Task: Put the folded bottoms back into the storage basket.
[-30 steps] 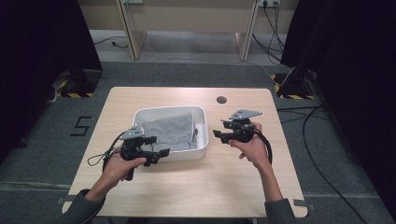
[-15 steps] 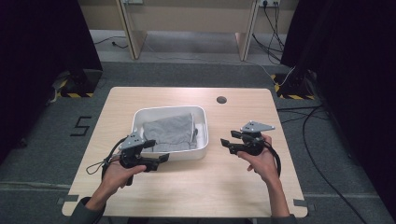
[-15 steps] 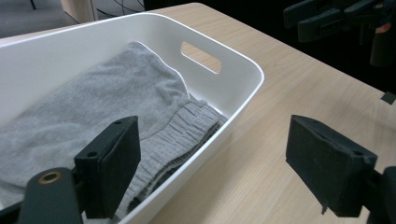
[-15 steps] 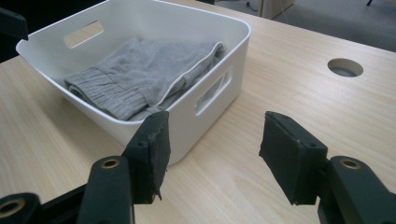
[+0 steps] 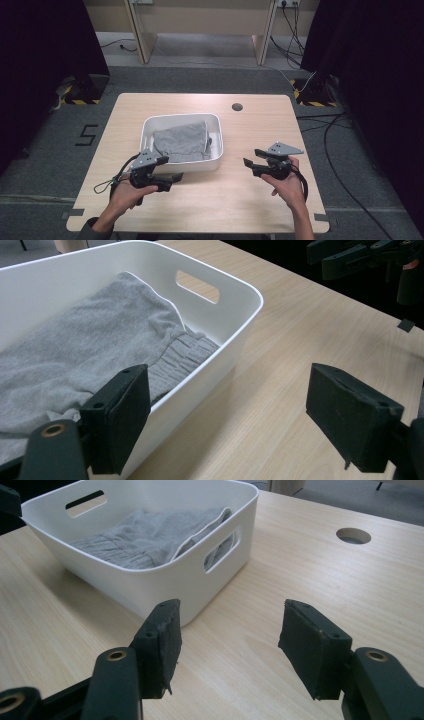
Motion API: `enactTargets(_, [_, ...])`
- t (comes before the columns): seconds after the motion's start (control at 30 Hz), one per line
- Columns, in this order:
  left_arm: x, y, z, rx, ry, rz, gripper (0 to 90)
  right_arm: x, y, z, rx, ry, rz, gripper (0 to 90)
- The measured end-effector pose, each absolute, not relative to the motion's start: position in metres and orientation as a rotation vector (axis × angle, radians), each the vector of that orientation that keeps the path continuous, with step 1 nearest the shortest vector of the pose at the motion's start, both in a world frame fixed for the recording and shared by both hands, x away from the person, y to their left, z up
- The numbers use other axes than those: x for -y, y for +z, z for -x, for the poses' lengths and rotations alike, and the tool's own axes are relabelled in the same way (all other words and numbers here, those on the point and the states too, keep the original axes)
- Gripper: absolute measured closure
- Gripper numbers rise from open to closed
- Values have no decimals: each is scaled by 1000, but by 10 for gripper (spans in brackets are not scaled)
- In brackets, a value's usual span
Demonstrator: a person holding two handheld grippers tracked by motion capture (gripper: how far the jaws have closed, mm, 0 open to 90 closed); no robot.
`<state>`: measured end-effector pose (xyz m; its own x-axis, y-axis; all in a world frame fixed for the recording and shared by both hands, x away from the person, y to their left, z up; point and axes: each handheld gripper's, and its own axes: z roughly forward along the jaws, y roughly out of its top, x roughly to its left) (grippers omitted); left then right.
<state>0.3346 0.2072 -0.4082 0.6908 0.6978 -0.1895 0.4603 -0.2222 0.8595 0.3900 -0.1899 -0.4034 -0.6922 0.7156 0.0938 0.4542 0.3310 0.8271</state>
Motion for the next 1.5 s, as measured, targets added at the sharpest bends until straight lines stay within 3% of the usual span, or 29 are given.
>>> enactTargets(0.4, [-204,-423,-322,-880,294,-1905,178,194,-420,-379,-2329,1298,-1082,388])
enactTargets(0.8, [-208,-442,-310,-886,300,-1925,154,200,-439,-368,-2366,1279,-1092,270])
enactTargets(1.5, [-215,-475,-298,-921,282,-2005,153,208,-451,-351,-2373,1237,-1117,264])
